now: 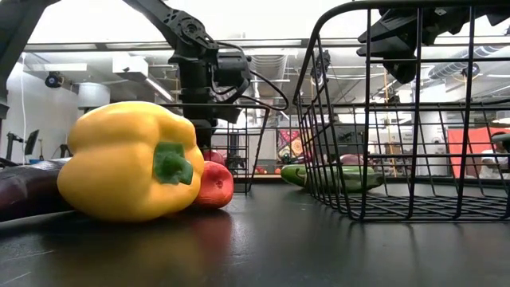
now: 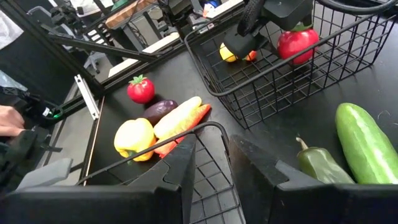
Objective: Sort produce into baskets
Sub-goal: Put the tomato into the top black wire basket, then put the yellow bell pepper into the bottom black wire basket
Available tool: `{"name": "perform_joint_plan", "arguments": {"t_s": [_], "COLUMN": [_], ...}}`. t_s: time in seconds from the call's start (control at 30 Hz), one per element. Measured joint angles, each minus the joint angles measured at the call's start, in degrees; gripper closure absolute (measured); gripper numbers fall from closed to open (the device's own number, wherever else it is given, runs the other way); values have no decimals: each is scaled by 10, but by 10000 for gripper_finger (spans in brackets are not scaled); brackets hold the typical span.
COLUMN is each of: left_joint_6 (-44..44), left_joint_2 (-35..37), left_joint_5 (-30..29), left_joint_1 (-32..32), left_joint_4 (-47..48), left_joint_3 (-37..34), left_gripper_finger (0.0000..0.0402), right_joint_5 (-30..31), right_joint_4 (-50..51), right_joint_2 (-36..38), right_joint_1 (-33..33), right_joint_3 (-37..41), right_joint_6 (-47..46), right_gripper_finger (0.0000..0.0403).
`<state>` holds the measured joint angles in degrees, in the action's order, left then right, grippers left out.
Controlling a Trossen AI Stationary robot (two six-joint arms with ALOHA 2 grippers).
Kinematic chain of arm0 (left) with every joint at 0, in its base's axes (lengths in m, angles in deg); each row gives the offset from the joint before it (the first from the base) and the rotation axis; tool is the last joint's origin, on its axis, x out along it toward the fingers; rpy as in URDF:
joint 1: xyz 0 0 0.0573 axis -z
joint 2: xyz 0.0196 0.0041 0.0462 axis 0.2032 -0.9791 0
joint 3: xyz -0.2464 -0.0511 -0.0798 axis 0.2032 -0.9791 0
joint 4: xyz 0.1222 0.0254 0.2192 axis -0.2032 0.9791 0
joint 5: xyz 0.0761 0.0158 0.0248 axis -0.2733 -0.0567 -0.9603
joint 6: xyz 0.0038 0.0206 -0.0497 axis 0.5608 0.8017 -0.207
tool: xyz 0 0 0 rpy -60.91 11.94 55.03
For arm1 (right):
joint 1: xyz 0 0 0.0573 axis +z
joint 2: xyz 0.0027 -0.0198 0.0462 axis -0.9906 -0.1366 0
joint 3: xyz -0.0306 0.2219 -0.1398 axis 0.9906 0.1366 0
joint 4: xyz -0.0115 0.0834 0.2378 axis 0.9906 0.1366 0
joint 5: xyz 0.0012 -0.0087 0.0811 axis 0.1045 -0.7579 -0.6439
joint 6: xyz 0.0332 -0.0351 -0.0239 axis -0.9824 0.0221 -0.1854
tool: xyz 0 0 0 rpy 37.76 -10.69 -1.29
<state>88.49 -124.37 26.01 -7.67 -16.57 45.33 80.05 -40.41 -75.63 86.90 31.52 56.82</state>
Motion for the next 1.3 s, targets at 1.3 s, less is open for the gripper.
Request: {"name": "perform_joint_plan", "arguments": {"t_s": [1.3], "left_joint_6": [-170], "left_joint_2": [145], "left_joint_5": [-66], "left_joint_1": [84], "left_joint_4": [13], "left_joint_3": [0], "left_gripper_finger": [70], "right_joint_5": [50], "right_joint_4": [-2], "right_joint_2": [-1], "right_joint_1": [0], "right_joint_3": [0], "right_joint_6": [43], "right_gripper_finger": [312]}}
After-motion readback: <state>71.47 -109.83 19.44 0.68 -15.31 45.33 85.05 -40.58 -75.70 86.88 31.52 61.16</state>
